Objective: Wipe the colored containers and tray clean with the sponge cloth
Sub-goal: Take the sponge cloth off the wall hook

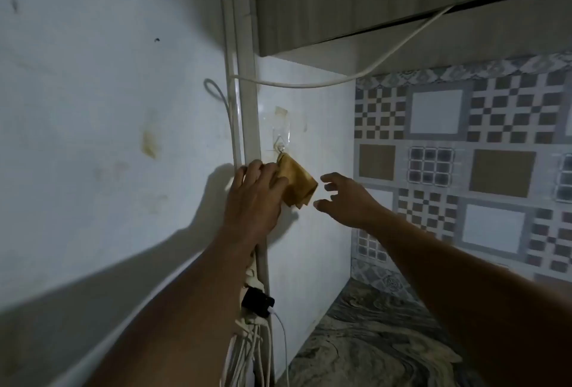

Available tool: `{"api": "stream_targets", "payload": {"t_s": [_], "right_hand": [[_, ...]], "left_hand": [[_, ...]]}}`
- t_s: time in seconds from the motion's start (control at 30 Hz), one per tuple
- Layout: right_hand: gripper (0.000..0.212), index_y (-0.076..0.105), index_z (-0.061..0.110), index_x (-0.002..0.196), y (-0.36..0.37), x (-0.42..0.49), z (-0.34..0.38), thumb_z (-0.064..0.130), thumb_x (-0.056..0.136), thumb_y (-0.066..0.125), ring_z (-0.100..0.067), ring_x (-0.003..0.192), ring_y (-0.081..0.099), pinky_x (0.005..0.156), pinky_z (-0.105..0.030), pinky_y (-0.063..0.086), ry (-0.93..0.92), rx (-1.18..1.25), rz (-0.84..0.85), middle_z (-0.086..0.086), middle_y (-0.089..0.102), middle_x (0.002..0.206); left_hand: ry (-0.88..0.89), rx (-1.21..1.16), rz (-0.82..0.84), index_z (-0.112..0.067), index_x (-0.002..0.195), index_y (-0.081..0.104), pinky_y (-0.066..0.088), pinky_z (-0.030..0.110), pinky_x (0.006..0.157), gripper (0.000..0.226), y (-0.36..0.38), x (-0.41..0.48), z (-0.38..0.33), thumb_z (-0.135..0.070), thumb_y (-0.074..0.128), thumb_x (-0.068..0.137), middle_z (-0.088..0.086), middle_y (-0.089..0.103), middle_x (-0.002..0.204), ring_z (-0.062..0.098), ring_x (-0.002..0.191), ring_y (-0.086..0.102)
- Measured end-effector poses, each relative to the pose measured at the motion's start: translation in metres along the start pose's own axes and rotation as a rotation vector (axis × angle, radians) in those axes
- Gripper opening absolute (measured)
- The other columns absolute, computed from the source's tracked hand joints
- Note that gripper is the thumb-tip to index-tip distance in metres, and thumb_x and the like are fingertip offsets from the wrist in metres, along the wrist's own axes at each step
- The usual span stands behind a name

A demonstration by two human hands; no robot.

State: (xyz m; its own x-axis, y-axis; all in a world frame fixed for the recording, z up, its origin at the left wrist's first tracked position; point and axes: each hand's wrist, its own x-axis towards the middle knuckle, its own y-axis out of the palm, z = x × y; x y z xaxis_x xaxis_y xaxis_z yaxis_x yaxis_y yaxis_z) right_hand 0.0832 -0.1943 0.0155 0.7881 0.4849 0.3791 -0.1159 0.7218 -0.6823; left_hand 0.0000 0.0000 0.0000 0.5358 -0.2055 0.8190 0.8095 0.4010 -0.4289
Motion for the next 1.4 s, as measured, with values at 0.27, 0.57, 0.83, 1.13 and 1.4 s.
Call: {"api": "stream_targets", "payload": {"t_s": [0.27, 0.57, 0.83, 1.13, 1.4], "right_hand": [[0.015, 0.069, 0.014, 0.105, 0.02, 0.032, 0.022, 0.019, 0.09, 0.07, -0.029, 0.096, 0.071, 0.079, -0.041, 0.062, 0.043, 0.404, 0.015, -0.012, 0.073, 0.097], [0.017, 0.056, 0.011, 0.085, -0.001, 0.054, 0.031, 0.021, 0.097, 0.051, -0.021, 0.064, 0.043, 0.062, -0.034, 0.049, 0.1, 0.642, 0.246, -0.007, 0.048, 0.073], [0.076, 0.064, 0.011, 0.131, -0.024, 0.048, 0.026, 0.07, 0.083, 0.057, -0.029, 0.111, 0.064, 0.1, -0.045, 0.049, 0.185, 1.064, 0.421, -0.016, 0.067, 0.128], [0.034, 0.06, 0.015, 0.126, -0.026, 0.051, 0.021, 0.025, 0.095, 0.065, -0.033, 0.111, 0.064, 0.09, -0.046, 0.058, 0.092, 0.814, -0.041, -0.013, 0.066, 0.123], [0.015, 0.066, 0.018, 0.111, -0.047, 0.056, 0.055, 0.021, 0.096, 0.061, -0.029, 0.1, 0.069, 0.08, -0.043, 0.062, 0.012, 0.727, -0.235, -0.012, 0.071, 0.11]], "left_hand": [[0.068, -0.02, -0.312, -0.015, 0.099, 0.07, 0.04, 0.044, 0.083, 0.023, 0.03, 0.022, 0.025, -0.035, 0.06, 0.094, 0.003, 0.068, 0.106, 0.03, 0.098, 0.057], [-0.058, -0.199, -0.456, -0.014, 0.083, 0.064, 0.034, 0.038, 0.072, 0.032, 0.022, 0.053, 0.028, -0.033, 0.045, 0.101, 0.0, 0.063, 0.072, 0.027, 0.074, 0.055], [-0.169, -0.297, -0.382, -0.01, 0.084, 0.062, 0.04, 0.036, 0.068, 0.018, -0.014, 0.093, 0.018, -0.026, 0.06, 0.092, 0.006, 0.063, 0.058, 0.03, 0.054, 0.058], [-0.263, -0.412, -0.284, -0.015, 0.101, 0.058, 0.033, 0.032, 0.057, 0.026, -0.023, 0.101, 0.018, -0.037, 0.045, 0.102, 0.006, 0.066, 0.074, 0.031, 0.066, 0.062], [-0.362, -0.692, -0.33, -0.016, 0.097, 0.058, 0.05, 0.035, 0.055, 0.022, -0.025, 0.102, 0.021, -0.037, 0.052, 0.1, -0.001, 0.067, 0.073, 0.023, 0.065, 0.062]]}}
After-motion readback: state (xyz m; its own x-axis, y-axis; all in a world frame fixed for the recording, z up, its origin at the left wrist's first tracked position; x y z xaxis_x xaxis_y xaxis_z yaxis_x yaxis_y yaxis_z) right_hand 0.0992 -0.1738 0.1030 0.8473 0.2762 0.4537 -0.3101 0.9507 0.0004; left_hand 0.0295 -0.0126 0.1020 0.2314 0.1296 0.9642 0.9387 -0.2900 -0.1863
